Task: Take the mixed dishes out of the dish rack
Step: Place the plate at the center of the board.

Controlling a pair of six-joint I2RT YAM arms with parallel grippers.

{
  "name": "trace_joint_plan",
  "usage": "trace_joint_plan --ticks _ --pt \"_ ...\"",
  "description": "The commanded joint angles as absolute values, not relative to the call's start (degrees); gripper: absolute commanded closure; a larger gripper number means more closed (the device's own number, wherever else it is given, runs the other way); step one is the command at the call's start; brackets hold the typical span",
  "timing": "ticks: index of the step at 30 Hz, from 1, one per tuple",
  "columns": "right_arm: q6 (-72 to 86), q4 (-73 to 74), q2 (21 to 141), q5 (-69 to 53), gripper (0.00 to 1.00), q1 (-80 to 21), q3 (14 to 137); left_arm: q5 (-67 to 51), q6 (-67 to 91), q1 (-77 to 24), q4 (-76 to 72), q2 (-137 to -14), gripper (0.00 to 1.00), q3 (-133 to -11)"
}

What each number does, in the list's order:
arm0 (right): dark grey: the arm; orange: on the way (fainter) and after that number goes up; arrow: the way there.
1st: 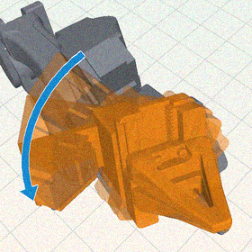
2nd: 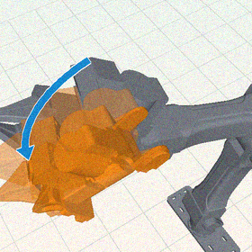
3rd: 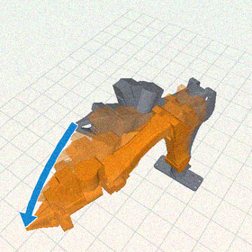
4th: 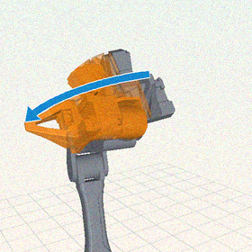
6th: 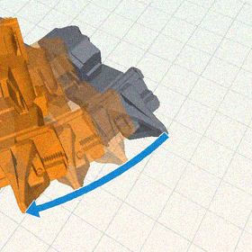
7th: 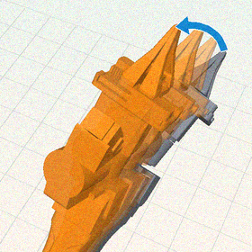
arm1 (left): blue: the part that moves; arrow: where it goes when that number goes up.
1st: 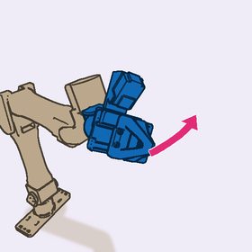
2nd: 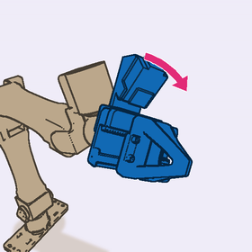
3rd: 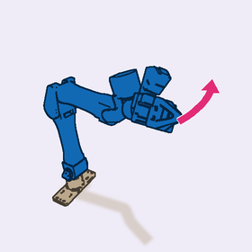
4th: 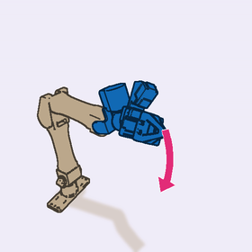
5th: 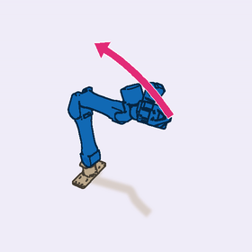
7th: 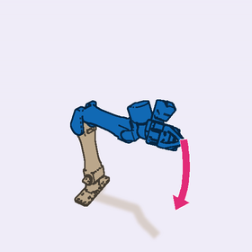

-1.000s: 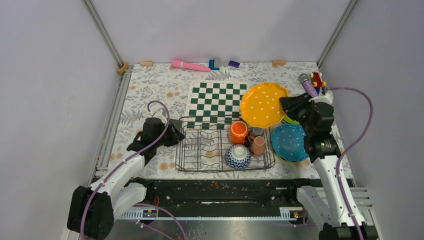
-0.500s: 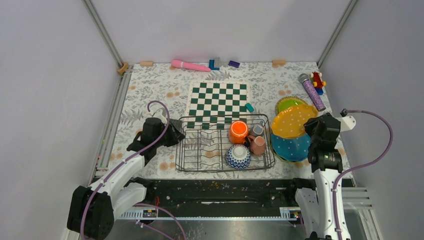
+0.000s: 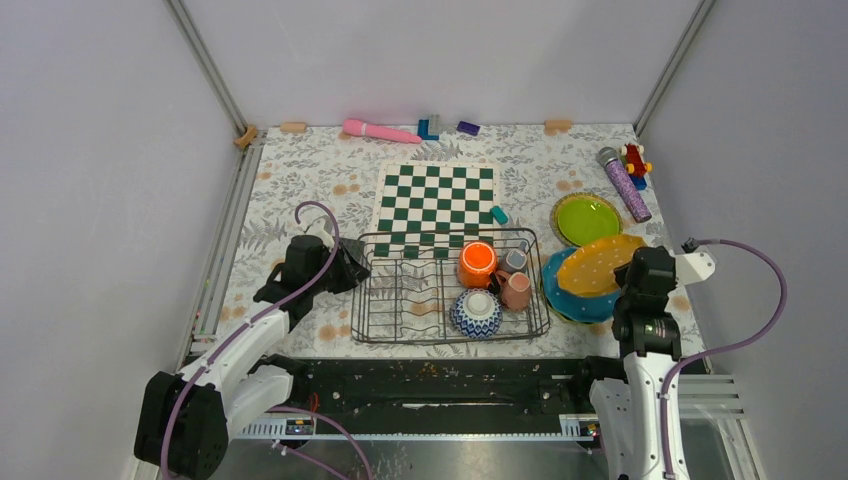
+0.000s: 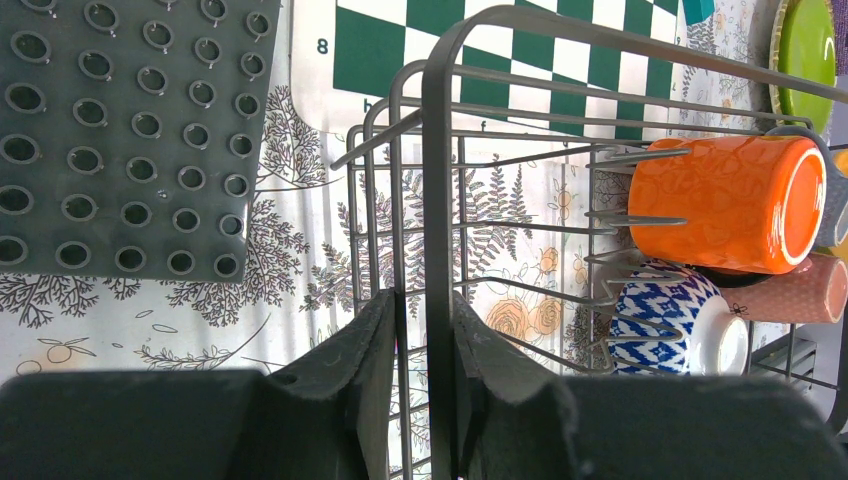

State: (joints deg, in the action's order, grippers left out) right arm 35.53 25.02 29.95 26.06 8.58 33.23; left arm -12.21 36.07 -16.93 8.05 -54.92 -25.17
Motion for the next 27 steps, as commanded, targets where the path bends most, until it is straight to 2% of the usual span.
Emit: trace_joint_plan --ticks 1,18,24,27 --pt "37.35 18.23 28.31 29.08 1.0 8.73 33.18 -12.33 36.08 -16.88 10.64 -55.63 0.77 -25.22" --pt "40.7 18.23 28.11 27.84 1.0 8.72 26.21 -12.76 36.13 -16.88 10.26 -55.82 0.76 -25.14" --pt "41.63 19.91 26.25 29.44 0.93 8.72 24.17 -12.81 36.16 -16.88 10.27 -55.89 0.76 -25.14" --pt "41.86 21.28 25.41 30.55 0.84 8.74 23.53 -12.99 36.13 -16.92 10.16 -56.07 0.76 -25.14"
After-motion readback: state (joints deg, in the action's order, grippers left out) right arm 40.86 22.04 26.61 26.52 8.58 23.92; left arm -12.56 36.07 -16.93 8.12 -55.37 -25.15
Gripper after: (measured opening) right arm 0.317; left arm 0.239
